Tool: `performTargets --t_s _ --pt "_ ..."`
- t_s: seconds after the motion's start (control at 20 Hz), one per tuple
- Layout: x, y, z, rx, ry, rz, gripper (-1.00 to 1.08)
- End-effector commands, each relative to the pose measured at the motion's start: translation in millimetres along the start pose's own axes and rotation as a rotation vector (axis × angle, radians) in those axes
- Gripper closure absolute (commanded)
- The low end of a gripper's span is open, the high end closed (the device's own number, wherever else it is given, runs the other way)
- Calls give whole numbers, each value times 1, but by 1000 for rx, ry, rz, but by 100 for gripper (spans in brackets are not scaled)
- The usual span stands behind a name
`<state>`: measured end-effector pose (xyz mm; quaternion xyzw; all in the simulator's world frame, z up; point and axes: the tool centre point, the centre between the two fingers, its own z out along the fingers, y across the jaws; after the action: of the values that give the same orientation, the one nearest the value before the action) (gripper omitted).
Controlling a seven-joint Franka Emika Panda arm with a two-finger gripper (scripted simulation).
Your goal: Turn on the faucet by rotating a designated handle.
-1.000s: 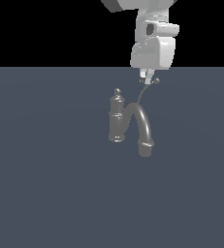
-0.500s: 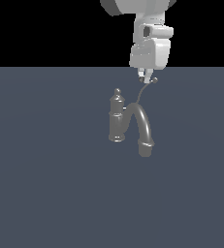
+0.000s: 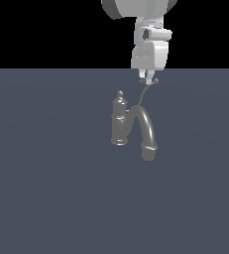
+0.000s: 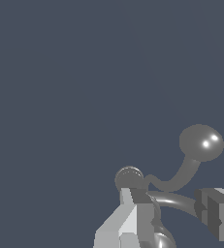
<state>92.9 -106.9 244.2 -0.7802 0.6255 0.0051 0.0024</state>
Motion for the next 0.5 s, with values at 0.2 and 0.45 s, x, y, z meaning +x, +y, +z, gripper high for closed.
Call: performTargets --t_s 0.2,0.45 --pt "15 -14 2 3 9 20 108" --pt "19 -25 2 3 10 26 108"
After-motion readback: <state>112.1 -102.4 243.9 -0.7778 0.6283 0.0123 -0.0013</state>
